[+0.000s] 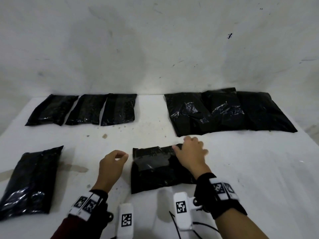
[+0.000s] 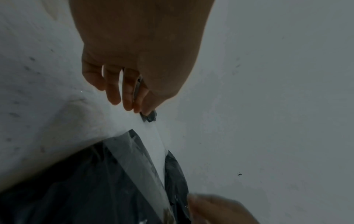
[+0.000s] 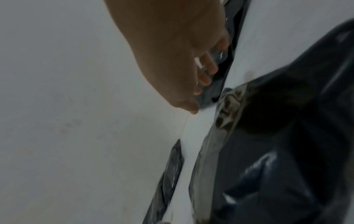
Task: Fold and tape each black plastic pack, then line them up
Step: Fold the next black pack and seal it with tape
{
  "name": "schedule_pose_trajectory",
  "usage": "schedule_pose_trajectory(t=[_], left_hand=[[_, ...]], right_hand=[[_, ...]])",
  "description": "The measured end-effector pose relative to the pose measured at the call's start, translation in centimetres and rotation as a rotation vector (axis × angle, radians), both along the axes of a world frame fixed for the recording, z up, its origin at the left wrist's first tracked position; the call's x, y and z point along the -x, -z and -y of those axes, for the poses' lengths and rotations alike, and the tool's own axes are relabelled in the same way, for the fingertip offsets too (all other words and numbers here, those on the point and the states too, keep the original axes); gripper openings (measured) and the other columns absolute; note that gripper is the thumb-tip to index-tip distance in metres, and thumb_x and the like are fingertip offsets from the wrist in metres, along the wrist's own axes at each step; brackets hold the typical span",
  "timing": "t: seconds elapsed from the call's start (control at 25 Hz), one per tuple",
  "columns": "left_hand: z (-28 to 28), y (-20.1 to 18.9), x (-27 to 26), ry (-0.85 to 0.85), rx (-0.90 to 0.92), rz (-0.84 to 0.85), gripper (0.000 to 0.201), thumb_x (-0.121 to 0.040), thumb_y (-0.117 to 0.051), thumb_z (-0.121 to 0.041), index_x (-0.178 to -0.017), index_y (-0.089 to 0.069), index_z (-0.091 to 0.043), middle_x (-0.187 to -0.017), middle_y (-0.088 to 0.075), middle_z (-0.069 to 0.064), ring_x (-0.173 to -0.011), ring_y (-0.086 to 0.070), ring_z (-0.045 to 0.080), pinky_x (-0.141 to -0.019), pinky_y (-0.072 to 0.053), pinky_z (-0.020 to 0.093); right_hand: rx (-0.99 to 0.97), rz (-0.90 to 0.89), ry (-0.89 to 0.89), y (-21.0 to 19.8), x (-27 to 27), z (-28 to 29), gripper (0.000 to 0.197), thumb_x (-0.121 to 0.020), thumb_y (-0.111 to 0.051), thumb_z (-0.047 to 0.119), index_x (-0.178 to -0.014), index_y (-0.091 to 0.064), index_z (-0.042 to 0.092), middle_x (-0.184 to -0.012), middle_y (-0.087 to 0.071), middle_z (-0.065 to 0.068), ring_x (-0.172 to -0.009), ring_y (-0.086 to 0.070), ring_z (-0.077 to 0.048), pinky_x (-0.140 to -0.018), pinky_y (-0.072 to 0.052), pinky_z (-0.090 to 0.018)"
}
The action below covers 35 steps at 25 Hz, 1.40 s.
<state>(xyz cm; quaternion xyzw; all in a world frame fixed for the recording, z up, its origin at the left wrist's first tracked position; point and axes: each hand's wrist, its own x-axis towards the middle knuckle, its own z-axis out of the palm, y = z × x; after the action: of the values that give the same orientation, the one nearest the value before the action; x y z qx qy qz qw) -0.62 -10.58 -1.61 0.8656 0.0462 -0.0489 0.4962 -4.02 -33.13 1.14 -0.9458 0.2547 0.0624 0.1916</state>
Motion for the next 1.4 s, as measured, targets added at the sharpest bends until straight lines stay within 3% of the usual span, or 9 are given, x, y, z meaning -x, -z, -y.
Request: schedule_pose_trajectory(t=[0.24,0.36,0.52,0.88,1.08,1.16,1.24,1.32,1.4], left_hand=[[0.5,0.7,2.3,0.041,-0.148,0.095,0.014,-0.089,-0.059,-0.012,-0.098,-0.068,-0.006,-0.102,-0.066,0.011,-0.085,-0.057,0.018,-0.074,-0.037,0.023],[1.6,0.7,3.1,0.026,-0.089,0.063,0.019,-0.093,-0.053,-0.014,-0.108,-0.064,-0.007,-0.11,-0.06,0.011,-0.1,-0.057,0.025,-0.082,-0.041,0.027],[2.7,0.4,3.8,0.019,0.086,-0.014,0.025,-0.097,-0.045,-0.023,-0.083,-0.064,-0.014,-0.089,-0.065,0.001,-0.09,-0.06,0.023,-0.074,-0.044,0.032],[3.1,-0.6,3.3,0.037,0.751,-0.495,0.021,-0.092,-0.054,-0.019,-0.107,-0.06,-0.006,-0.103,-0.069,0.016,-0.093,-0.067,0.029,-0.082,-0.052,0.04],[2.7,0.1,2.6,0.072,0.817,-0.575,0.03,-0.092,-0.051,-0.015,-0.115,-0.06,0.002,-0.111,-0.066,0.023,-0.105,-0.062,0.037,-0.093,-0.048,0.045],[2.6,0.0,2.1,0.038,0.702,-0.525,0.024,-0.092,-0.054,-0.014,-0.108,-0.064,0.001,-0.107,-0.068,0.02,-0.097,-0.065,0.033,-0.084,-0.052,0.038],[2.4,0.2,1.5,0.018,0.245,-0.319,0.026,-0.089,-0.06,-0.018,-0.104,-0.065,0.002,-0.111,-0.065,0.021,-0.097,-0.063,0.032,-0.081,-0.049,0.032],[2.7,0.6,1.2,-0.004,-0.221,-0.051,0.045,-0.088,-0.062,-0.024,-0.121,-0.054,0.006,-0.126,-0.05,0.026,-0.113,-0.051,0.037,-0.092,-0.041,0.035],[4.2,0.8,1.4,0.069,-0.294,0.18,0.05,-0.093,-0.05,-0.03,-0.13,-0.047,0.005,-0.136,-0.04,0.027,-0.125,-0.039,0.041,-0.104,-0.032,0.041]], right_hand=[[-0.186,-0.103,-0.513,1.0,-4.2,-6.2,0.035,-0.099,-0.038,0.028,-0.131,-0.044,0.016,-0.136,-0.046,-0.009,-0.127,-0.029,-0.03,-0.101,-0.021,-0.047],[-0.203,-0.147,-0.48,0.9,-5.2,-6.9,0.027,-0.099,-0.041,0.026,-0.117,-0.057,0.013,-0.122,-0.055,-0.013,-0.122,-0.031,-0.032,-0.098,-0.023,-0.045],[-0.387,-0.027,-0.385,0.7,-5.2,-6.4,0.014,-0.094,-0.049,0.031,-0.103,-0.059,0.026,-0.117,-0.058,-0.009,-0.12,-0.038,-0.029,-0.093,-0.027,-0.039],[-0.582,0.157,-0.321,0.3,-4.8,-5.3,0.008,-0.086,-0.059,0.027,-0.083,-0.057,0.034,-0.095,-0.063,0.006,-0.106,-0.055,-0.023,-0.1,-0.038,-0.049],[-0.525,0.225,-0.298,-0.5,-4.1,-4.6,0.024,-0.09,-0.058,0.033,-0.112,-0.058,0.024,-0.105,-0.058,0.005,-0.114,-0.047,-0.02,-0.104,-0.033,-0.04],[-0.42,0.281,-0.212,-0.1,-3.7,-3.6,0.033,-0.093,-0.055,0.031,-0.124,-0.054,0.018,-0.119,-0.056,-0.002,-0.119,-0.042,-0.022,-0.104,-0.031,-0.038],[-0.346,0.335,-0.087,0.8,-2.8,-2.5,0.035,-0.096,-0.05,0.023,-0.128,-0.051,0.011,-0.128,-0.053,-0.009,-0.123,-0.039,-0.025,-0.104,-0.031,-0.035],[-0.33,0.393,-0.009,1.9,-1.6,-2.1,0.036,-0.098,-0.044,0.017,-0.131,-0.048,0.005,-0.134,-0.048,-0.013,-0.127,-0.036,-0.026,-0.104,-0.028,-0.029],[-0.304,0.427,-0.058,2.9,-0.7,-2.5,0.041,-0.1,-0.035,0.02,-0.136,-0.042,0.002,-0.143,-0.04,-0.014,-0.134,-0.03,-0.025,-0.109,-0.021,-0.024]])
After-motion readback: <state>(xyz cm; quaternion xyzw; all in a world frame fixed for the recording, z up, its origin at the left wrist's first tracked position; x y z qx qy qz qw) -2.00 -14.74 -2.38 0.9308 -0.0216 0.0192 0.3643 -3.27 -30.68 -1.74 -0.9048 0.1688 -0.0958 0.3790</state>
